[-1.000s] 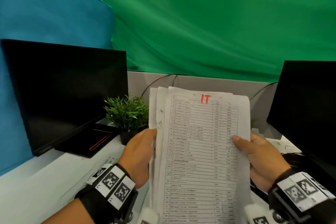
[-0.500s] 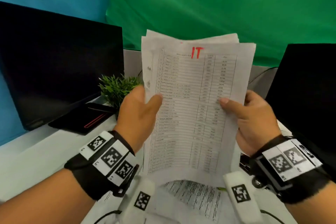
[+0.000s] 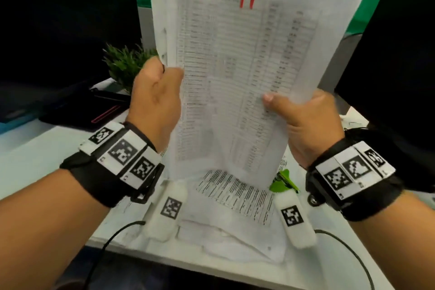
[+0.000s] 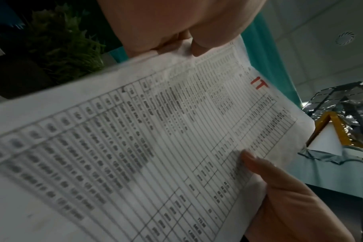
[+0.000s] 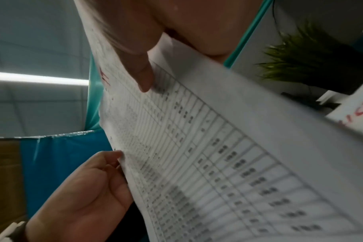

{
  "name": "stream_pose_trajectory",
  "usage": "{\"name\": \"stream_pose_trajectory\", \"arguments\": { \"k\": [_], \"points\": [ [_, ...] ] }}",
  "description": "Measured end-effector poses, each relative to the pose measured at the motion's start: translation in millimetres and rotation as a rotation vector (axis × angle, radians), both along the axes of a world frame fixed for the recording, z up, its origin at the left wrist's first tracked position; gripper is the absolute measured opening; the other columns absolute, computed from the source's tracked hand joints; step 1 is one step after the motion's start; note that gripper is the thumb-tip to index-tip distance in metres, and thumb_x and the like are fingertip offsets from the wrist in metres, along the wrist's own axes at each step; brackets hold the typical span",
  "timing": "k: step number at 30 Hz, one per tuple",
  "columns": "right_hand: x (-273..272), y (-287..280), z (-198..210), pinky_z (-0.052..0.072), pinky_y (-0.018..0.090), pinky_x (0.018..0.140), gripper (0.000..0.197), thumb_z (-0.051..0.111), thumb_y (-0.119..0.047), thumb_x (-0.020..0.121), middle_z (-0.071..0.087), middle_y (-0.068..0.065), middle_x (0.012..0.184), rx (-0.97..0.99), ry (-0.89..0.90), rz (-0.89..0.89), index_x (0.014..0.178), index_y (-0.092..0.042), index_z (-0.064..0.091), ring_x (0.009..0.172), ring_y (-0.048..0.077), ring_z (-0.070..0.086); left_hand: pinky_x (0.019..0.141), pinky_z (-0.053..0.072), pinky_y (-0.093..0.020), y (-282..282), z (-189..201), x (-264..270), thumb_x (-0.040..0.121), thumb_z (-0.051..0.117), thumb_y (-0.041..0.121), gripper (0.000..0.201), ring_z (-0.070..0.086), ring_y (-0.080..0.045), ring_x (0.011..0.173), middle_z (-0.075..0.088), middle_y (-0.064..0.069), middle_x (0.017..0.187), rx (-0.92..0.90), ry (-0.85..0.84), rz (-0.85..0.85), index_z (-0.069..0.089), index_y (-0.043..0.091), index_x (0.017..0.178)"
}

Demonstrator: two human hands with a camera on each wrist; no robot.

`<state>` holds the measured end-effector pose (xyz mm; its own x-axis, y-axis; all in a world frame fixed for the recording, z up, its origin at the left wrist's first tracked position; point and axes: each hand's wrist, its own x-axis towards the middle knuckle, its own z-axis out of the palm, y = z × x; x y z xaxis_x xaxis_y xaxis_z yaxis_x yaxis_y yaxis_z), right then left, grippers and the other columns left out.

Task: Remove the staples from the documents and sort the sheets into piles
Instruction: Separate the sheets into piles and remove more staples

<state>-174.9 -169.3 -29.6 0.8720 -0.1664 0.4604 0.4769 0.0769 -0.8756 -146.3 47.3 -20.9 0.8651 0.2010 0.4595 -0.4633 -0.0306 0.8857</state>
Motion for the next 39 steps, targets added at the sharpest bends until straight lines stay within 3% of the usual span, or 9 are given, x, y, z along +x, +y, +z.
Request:
{"name": "stream_pose_trajectory", "arguments": {
  "k": [10, 15, 21, 24, 26, 30, 32, 35, 39],
  "points": [
    [8.0, -14.1, -13.7, 0.056, 0.05, 0.093, 0.03, 0.076, 0.001, 0.08, 0.078, 0.004, 0.105, 0.0, 0.142, -0.034, 0.107, -0.013, 0.073, 0.098, 0.024, 0.074, 0.067, 0.059, -0.025, 4.9, -18.8, -1.7, 0.106, 0.045, 0.017, 0.024, 0.075, -0.02, 0.095, 0.079, -0.001, 0.102, 0.002, 0.111, -0.168, 0.067, 0.014, 0.114],
    [15.2, -16.7, -6.5, 0.058, 0.049, 0.087, 0.031, 0.075, 0.0, 0.081, 0.077, 0.006, 0.106, 0.027, 0.175, -0.005, 0.109, -0.012, 0.072, 0.098, 0.027, 0.074, 0.089, 0.06, -0.049, -4.4, -8.4, 2.5, 0.104, 0.051, 0.019, 0.019, 0.073, -0.022, 0.105, 0.077, 0.001, 0.111, 0.056, 0.114, -0.135, 0.067, 0.018, 0.115],
    [6.2, -39.5, -29.3, 0.061, 0.041, 0.075, 0.018, 0.079, -0.008, 0.078, 0.074, 0.023, 0.102, 0.042, 0.324, -0.014, 0.094, -0.006, 0.071, 0.081, 0.028, 0.072, 0.08, 0.041, 0.0, 11.7, 22.2, 14.1, 0.102, 0.046, 0.001, 0.037, 0.056, 0.023, 0.09, 0.06, -0.006, 0.118, -0.09, 0.215, 0.016, 0.051, 0.001, 0.139],
    [-3.9, -28.7, -29.5, 0.063, 0.039, 0.071, 0.04, 0.092, -0.022, 0.061, 0.075, 0.015, 0.103, 0.271, 0.281, 0.171, 0.096, -0.015, 0.075, 0.08, 0.023, 0.074, 0.102, 0.031, -0.016, 11.2, 13.4, 19.8, 0.096, 0.056, 0.014, 0.049, 0.051, -0.017, 0.125, 0.054, -0.004, 0.136, 0.28, 0.273, 0.157, 0.045, 0.012, 0.143],
    [-5.5, -16.7, -18.3, 0.062, 0.042, 0.079, 0.044, 0.074, -0.013, 0.079, 0.074, 0.007, 0.116, 0.361, 0.175, 0.218, 0.122, -0.016, 0.067, 0.097, 0.024, 0.074, 0.11, 0.041, -0.032, 7.1, -5.0, 21.3, 0.093, 0.056, 0.032, 0.055, 0.052, -0.028, 0.132, 0.053, -0.007, 0.143, 0.444, 0.217, 0.098, 0.047, 0.014, 0.145],
    [7.8, -30.6, 16.6, 0.061, 0.041, 0.078, 0.036, 0.057, 0.002, 0.093, 0.074, 0.008, 0.118, 0.32, 0.084, 0.129, 0.127, -0.007, 0.062, 0.105, 0.028, 0.072, 0.072, 0.063, -0.031, 7.4, -10.1, 27.2, 0.103, 0.048, 0.021, 0.035, 0.077, -0.022, 0.092, 0.077, -0.012, 0.105, -0.407, 0.386, -0.381, 0.079, 0.005, 0.099],
    [14.2, -51.8, 28.7, 0.062, 0.042, 0.076, 0.038, 0.063, 0.0, 0.091, 0.074, 0.007, 0.116, 0.148, 0.084, 0.028, 0.129, -0.006, 0.063, 0.104, 0.027, 0.073, 0.071, 0.064, -0.035, 40.4, 2.6, 35.0, 0.101, 0.048, 0.012, 0.043, 0.078, -0.019, 0.084, 0.079, -0.011, 0.103, -0.367, 0.42, -0.365, 0.084, 0.012, 0.078],
    [19.4, -75.9, 28.5, 0.06, 0.044, 0.083, 0.036, 0.067, 0.003, 0.088, 0.075, 0.006, 0.114, -0.062, 0.117, -0.011, 0.122, -0.007, 0.067, 0.105, 0.026, 0.072, 0.092, 0.059, -0.054, 67.9, -4.7, 50.1, 0.093, 0.054, 0.008, 0.042, 0.067, -0.033, 0.12, 0.062, -0.021, 0.139, -0.045, 0.389, -0.386, 0.065, 0.008, 0.133],
    [31.5, -88.6, 24.2, 0.055, 0.049, 0.096, 0.041, 0.07, 0.005, 0.085, 0.071, 0.014, 0.122, -0.172, 0.107, 0.01, 0.125, 0.0, 0.064, 0.113, 0.031, 0.068, 0.088, 0.061, -0.044, 56.5, -1.7, 48.4, 0.09, 0.059, -0.002, 0.045, 0.071, -0.029, 0.113, 0.07, -0.013, 0.13, 0.02, 0.324, -0.422, 0.063, 0.008, 0.135]
  ]
}}
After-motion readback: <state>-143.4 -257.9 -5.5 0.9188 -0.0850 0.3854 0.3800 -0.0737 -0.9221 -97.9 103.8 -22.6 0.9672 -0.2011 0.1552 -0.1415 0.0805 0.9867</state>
